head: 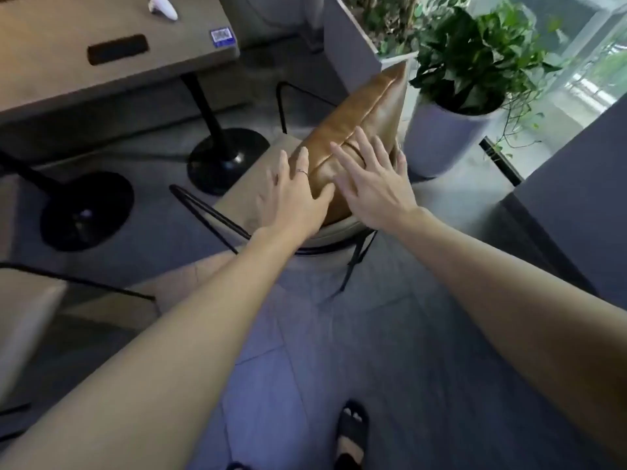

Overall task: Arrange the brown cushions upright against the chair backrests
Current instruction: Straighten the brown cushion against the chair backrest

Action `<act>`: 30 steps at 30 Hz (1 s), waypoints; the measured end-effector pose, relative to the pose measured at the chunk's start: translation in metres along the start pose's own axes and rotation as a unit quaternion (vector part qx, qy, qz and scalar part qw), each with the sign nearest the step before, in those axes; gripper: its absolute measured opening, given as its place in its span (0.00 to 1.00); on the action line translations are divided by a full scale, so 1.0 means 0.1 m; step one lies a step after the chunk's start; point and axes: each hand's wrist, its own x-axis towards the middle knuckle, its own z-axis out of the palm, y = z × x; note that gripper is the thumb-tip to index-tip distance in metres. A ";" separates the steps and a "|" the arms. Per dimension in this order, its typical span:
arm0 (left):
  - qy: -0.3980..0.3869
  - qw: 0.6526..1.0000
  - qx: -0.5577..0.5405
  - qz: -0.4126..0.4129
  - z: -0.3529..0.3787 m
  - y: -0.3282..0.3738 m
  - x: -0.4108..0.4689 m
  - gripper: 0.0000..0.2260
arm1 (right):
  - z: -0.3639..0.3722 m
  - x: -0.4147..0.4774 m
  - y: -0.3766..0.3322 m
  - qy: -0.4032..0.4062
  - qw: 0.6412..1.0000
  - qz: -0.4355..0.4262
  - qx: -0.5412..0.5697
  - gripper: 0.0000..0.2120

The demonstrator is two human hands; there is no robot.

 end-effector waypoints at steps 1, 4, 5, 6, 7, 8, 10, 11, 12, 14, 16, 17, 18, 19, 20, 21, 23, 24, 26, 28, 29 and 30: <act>-0.006 0.999 -0.035 -0.018 0.06 0.00 0.03 0.33 | 0.08 0.02 0.00 -0.013 1.000 0.001 0.008 0.26; 0.012 0.995 -0.071 -0.069 0.20 -0.03 0.11 0.31 | 0.31 0.10 0.04 -0.025 0.999 0.015 0.025 0.26; 0.021 0.995 -0.068 -0.071 0.24 -0.06 0.14 0.31 | 0.38 0.12 0.04 -0.025 0.999 0.019 0.035 0.26; 0.029 0.995 -0.073 -0.069 0.28 -0.10 0.16 0.32 | 0.45 0.13 0.03 -0.023 0.999 0.020 0.044 0.26; 0.035 0.994 -0.087 -0.063 0.32 -0.15 0.18 0.33 | 0.50 0.13 0.03 -0.019 0.998 0.023 0.055 0.26; 0.041 0.992 -0.107 -0.055 0.37 -0.20 0.19 0.34 | 0.55 0.13 0.04 -0.017 0.997 0.025 0.070 0.26; 0.053 0.988 -0.140 -0.046 0.47 -0.27 0.17 0.37 | 0.61 0.12 0.04 -0.014 0.995 0.019 0.096 0.26; 0.069 0.985 -0.152 -0.044 0.51 -0.28 0.17 0.38 | 0.61 0.12 0.05 -0.013 0.994 0.017 0.110 0.25; 0.089 0.981 -0.166 -0.044 0.54 -0.28 0.16 0.39 | 0.61 0.12 0.07 -0.012 0.992 0.016 0.124 0.25; 0.130 0.967 -0.212 -0.051 0.57 -0.23 0.14 0.38 | 0.59 0.12 0.11 -0.011 0.989 0.016 0.148 0.23; 0.171 0.938 -0.293 -0.076 0.57 -0.16 0.12 0.33 | 0.56 0.10 0.16 0.012 0.987 0.011 0.159 0.22; 0.186 0.918 -0.336 -0.096 0.55 -0.12 0.12 0.30 | 0.55 0.08 0.18 0.033 0.987 0.009 0.160 0.21; 0.192 0.900 -0.371 -0.124 0.52 -0.09 0.13 0.28 | 0.54 0.08 0.21 0.051 0.986 0.013 0.159 0.20; 0.192 0.885 -0.394 -0.158 0.49 -0.08 0.15 0.26 | 0.53 0.08 0.23 0.065 0.985 0.024 0.158 0.18; 0.188 0.868 -0.415 -0.196 0.46 -0.08 0.17 0.25 | 0.52 0.09 0.25 0.071 0.983 0.044 0.162 0.15; 0.179 0.849 -0.437 -0.234 0.44 -0.10 0.18 0.25 | 0.51 0.11 0.26 0.071 0.979 0.075 0.173 0.11; 0.148 0.802 -0.494 -0.304 0.42 -0.12 0.16 0.30 | 0.48 0.15 0.28 0.053 0.963 0.153 0.217 0.06; 0.132 0.778 -0.515 -0.334 0.41 -0.12 0.12 0.35 | 0.46 0.18 0.29 0.041 0.949 0.194 0.243 0.06; 0.107 0.738 -0.539 -0.392 0.42 -0.13 0.06 0.46 | 0.45 0.23 0.31 0.024 0.915 0.279 0.290 0.10; 0.078 0.696 -0.563 -0.438 0.45 -0.12 0.03 0.54 | 0.47 0.28 0.36 0.013 0.877 0.362 0.315 0.20; 0.063 0.671 -0.584 -0.453 0.47 -0.11 0.03 0.57 | 0.49 0.30 0.40 0.006 0.862 0.396 0.318 0.26; 0.051 0.643 -0.610 -0.461 0.50 -0.09 0.05 0.58 | 0.51 0.31 0.43 -0.002 0.851 0.418 0.318 0.31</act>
